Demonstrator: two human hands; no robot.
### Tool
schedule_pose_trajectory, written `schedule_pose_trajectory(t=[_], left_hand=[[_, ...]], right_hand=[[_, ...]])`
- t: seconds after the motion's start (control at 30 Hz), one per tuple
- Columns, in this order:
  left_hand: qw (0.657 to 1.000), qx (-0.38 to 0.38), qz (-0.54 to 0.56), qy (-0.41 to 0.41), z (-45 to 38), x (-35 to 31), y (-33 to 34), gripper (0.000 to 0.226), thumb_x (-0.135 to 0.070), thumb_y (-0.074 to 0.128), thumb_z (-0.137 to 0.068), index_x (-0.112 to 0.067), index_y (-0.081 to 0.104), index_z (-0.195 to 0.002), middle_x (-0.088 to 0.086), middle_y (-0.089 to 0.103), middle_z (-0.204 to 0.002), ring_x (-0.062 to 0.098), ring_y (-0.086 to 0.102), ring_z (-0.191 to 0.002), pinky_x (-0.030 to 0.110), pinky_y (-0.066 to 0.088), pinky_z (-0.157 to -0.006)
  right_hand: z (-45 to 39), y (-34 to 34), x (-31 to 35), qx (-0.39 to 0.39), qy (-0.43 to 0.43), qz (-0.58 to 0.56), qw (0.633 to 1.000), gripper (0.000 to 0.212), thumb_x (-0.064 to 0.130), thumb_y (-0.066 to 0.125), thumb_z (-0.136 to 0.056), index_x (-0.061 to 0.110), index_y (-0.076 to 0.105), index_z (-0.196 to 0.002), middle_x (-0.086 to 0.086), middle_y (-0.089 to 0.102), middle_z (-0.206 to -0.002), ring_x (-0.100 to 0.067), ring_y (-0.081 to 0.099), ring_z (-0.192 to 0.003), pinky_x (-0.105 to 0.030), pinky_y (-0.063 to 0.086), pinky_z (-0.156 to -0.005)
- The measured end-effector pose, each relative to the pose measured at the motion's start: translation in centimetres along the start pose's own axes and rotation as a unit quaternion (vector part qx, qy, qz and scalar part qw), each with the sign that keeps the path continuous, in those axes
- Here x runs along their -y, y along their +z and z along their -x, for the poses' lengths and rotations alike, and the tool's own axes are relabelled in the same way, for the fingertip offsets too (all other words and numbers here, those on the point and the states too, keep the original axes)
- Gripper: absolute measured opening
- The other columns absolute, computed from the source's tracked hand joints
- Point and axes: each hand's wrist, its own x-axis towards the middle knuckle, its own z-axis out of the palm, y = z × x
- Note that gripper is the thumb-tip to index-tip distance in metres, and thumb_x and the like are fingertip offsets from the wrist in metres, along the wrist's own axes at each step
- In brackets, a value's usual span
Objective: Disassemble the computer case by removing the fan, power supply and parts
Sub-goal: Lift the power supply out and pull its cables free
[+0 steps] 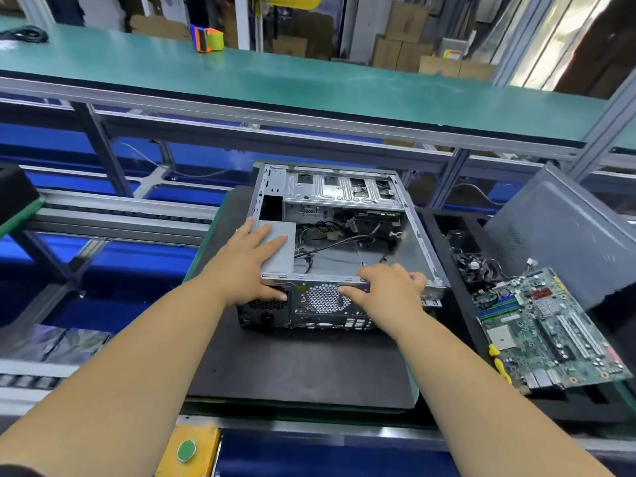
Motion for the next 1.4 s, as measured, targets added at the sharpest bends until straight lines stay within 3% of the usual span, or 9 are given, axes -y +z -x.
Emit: schedule_pose_trajectory(t=[0.1, 0.2, 0.27, 0.4, 0.67, 0.83, 1.03, 1.27, 1.4], left_hand=[[1.0, 0.001, -0.005, -0.008, -0.4, 0.1, -0.2, 0.116, -0.082, 0.061, -0.062, -0.043, 0.002, -0.154, -0.01, -0.011, -0.163, 0.017, -0.022, -0.147, 0.038, -0.001, -0.121], [1.0, -0.003, -0.016, -0.023, -0.2, 0.0, -0.2, 0.117, -0.083, 0.061, -0.061, -0.042, 0.001, -0.154, -0.009, -0.012, -0.162, 0.016, -0.022, -0.147, 0.038, -0.002, -0.12], [0.999, -0.008, -0.023, -0.04, 0.0, -0.2, -0.2, 0.119, -0.082, 0.062, -0.062, -0.04, 0.0, -0.154, -0.009, -0.013, -0.162, 0.016, -0.022, -0.147, 0.038, 0.0, -0.12], [0.997, -0.002, 0.005, -0.073, 0.6, -0.7, -0.1, 0.121, -0.071, 0.073, -0.064, -0.041, -0.002, -0.154, -0.014, -0.018, -0.161, 0.016, -0.023, -0.147, 0.043, 0.011, -0.121], [0.996, 0.014, 0.019, -0.081, 1.0, -0.7, -0.3, 0.12, -0.056, 0.08, -0.069, -0.042, -0.006, -0.153, -0.017, -0.026, -0.157, 0.022, -0.017, -0.148, 0.041, 0.021, -0.119], [0.999, 0.024, 0.016, -0.03, 0.5, 0.3, -0.1, 0.118, -0.048, 0.078, -0.074, -0.04, -0.01, -0.152, -0.022, -0.023, -0.156, 0.014, 0.008, -0.149, 0.032, 0.024, -0.118], [1.0, 0.008, 0.02, -0.015, 0.5, 0.7, 0.6, 0.118, -0.044, 0.077, -0.077, -0.034, -0.01, -0.154, -0.017, -0.021, -0.159, 0.021, 0.015, -0.147, 0.032, 0.026, -0.115], [0.999, -0.012, 0.022, -0.02, 0.6, 0.4, 0.7, 0.108, -0.019, 0.07, -0.08, -0.029, -0.008, -0.155, -0.016, -0.017, -0.16, 0.023, 0.02, -0.145, 0.033, 0.037, -0.108], [0.999, -0.027, 0.025, -0.025, 0.7, 0.3, 1.2, 0.106, -0.013, 0.068, -0.08, -0.027, -0.005, -0.156, -0.015, -0.014, -0.161, 0.025, 0.024, -0.142, 0.035, 0.04, -0.106]], right_hand=[[-1.3, -0.6, 0.0, 0.043, -0.014, 0.01, 0.999, 0.06, 0.084, 0.042, -0.079, 0.027, 0.058, -0.079, 0.011, 0.059, -0.075, -0.019, 0.055, -0.088, -0.038, 0.023, -0.075], [-2.9, -1.5, -0.3, 0.136, -0.055, 0.021, 0.989, 0.055, 0.084, 0.043, -0.08, 0.032, 0.055, -0.091, 0.007, 0.067, -0.099, -0.022, 0.06, -0.103, -0.037, 0.035, -0.077], [-4.0, -2.1, -0.6, 0.184, -0.077, -0.032, 0.979, 0.051, 0.08, 0.053, -0.077, 0.033, 0.057, -0.097, 0.008, 0.065, -0.101, -0.019, 0.062, -0.101, -0.033, 0.045, -0.078], [-5.6, -2.9, 0.0, 0.246, -0.086, -0.201, 0.944, 0.078, 0.087, 0.059, -0.057, 0.037, 0.061, -0.116, 0.016, 0.063, -0.104, -0.007, 0.063, -0.093, -0.033, 0.053, -0.086], [-7.4, -1.6, 5.1, 0.266, -0.108, -0.302, 0.909, 0.062, 0.054, 0.056, -0.092, 0.027, 0.037, -0.145, 0.014, 0.058, -0.114, -0.012, 0.061, -0.095, -0.032, 0.048, -0.08], [-8.8, -0.9, 8.2, 0.299, -0.065, -0.276, 0.911, 0.061, 0.054, 0.057, -0.09, 0.024, 0.041, -0.142, -0.001, 0.06, -0.13, -0.023, 0.063, -0.109, -0.039, 0.051, -0.089], [-9.2, 0.0, 9.6, 0.333, -0.063, -0.256, 0.905, 0.057, 0.049, 0.056, -0.094, 0.019, 0.045, -0.141, -0.003, 0.06, -0.131, -0.024, 0.059, -0.11, -0.034, 0.046, -0.094], [-9.5, 0.1, 10.2, 0.347, -0.017, -0.333, 0.877, 0.04, 0.039, 0.057, -0.097, 0.012, 0.053, -0.127, -0.013, 0.065, -0.109, -0.025, 0.055, -0.081, -0.037, 0.045, -0.075], [-9.4, 0.6, 9.7, 0.336, -0.012, -0.377, 0.863, 0.035, 0.035, 0.056, -0.099, 0.017, 0.054, -0.128, 0.0, 0.069, -0.101, -0.014, 0.058, -0.069, -0.025, 0.044, -0.064]])
